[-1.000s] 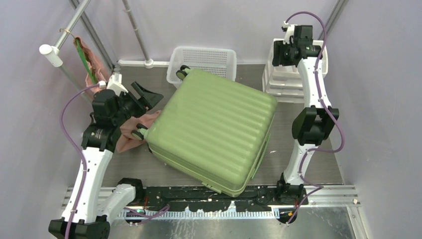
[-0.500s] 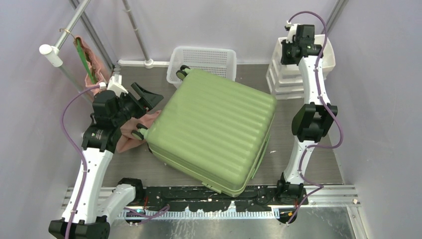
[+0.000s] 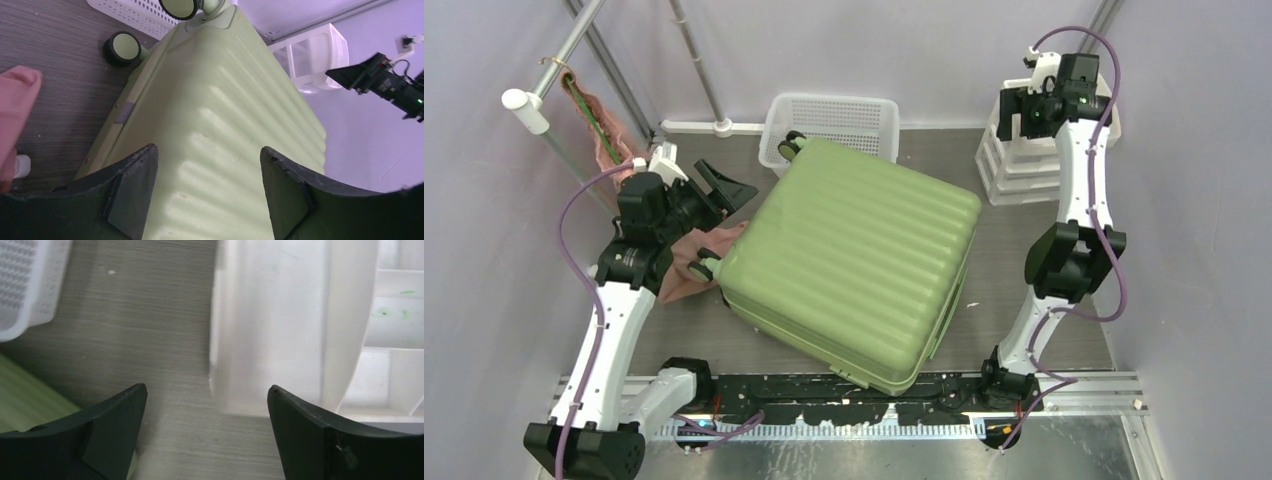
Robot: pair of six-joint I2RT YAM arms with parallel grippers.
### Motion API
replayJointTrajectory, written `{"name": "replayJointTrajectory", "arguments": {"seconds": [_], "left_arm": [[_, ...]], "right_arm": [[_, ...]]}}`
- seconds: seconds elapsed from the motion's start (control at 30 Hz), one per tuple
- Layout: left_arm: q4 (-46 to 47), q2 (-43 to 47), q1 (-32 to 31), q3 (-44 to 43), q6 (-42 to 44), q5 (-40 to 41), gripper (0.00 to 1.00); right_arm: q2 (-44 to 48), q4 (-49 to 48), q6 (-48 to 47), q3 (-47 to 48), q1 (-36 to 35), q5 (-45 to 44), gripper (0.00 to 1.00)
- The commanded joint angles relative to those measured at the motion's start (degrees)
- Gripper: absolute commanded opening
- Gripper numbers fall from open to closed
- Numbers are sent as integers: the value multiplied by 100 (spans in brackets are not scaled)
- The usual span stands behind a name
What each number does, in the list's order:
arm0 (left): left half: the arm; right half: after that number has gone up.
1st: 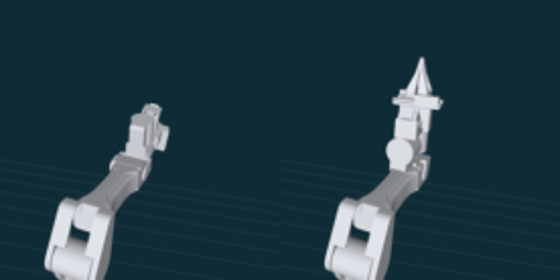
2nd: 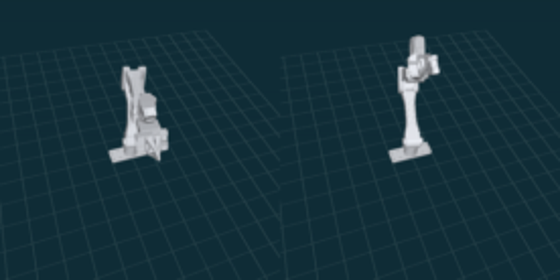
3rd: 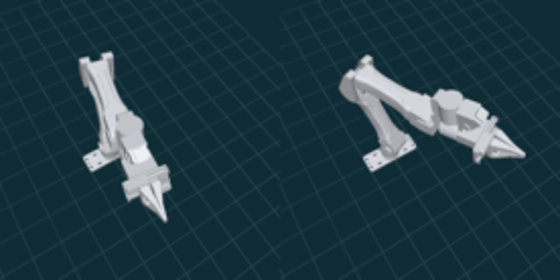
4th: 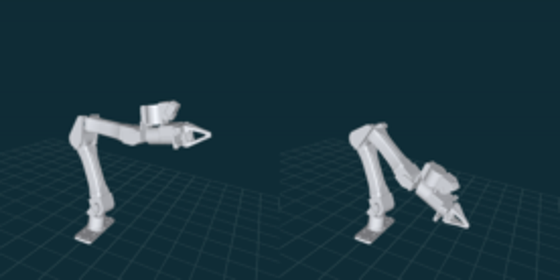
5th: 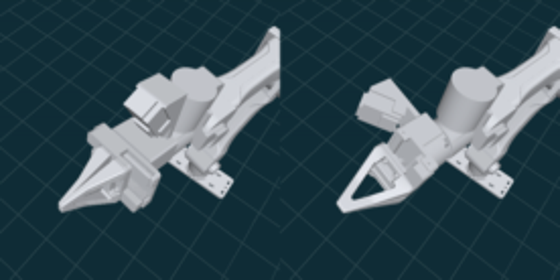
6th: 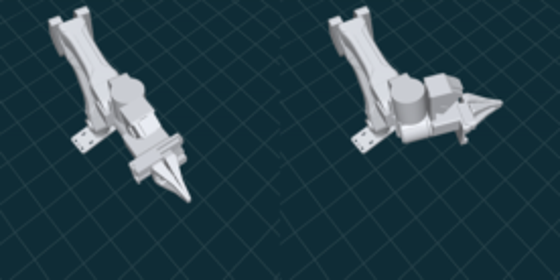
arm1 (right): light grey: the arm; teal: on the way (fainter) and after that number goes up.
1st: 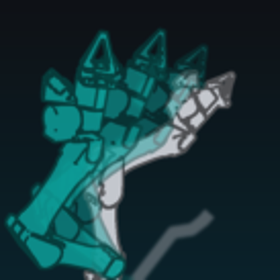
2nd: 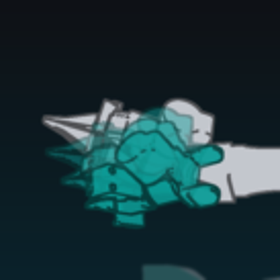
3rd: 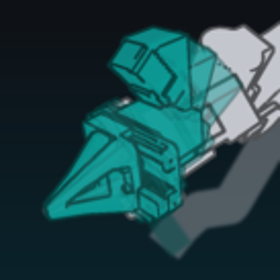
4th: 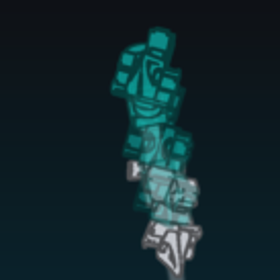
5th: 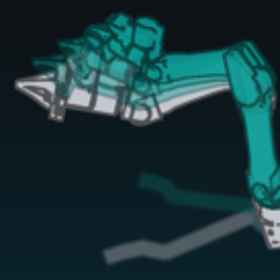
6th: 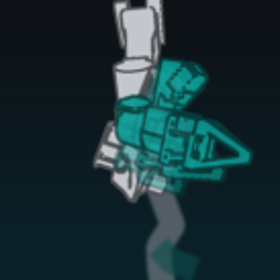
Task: Open, take out, and arrange the luggage
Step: Adjust the storage box at the corner of the board, then move the bin to the center of the board.
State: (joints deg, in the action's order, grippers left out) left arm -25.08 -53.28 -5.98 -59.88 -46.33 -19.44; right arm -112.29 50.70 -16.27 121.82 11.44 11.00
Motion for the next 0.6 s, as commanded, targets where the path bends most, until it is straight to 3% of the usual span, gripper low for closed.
{"name": "replayJointTrajectory", "arguments": {"seconds": [0.0,0.2,0.4,0.57], "left_arm": [[318,-77,32,-362,-30,-181,75],[606,-308,35,-362,-87,-232,75],[789,-857,-26,-631,153,104,70],[733,-1538,-473,-1226,1148,1255,67]], "right_arm": [[1328,241,-137,-191,-32,1470,99],[1936,-412,928,-1396,-154,3060,100],[1262,-741,1498,-1105,-664,2776,100],[164,-590,1557,-290,-1019,2641,100]]}}
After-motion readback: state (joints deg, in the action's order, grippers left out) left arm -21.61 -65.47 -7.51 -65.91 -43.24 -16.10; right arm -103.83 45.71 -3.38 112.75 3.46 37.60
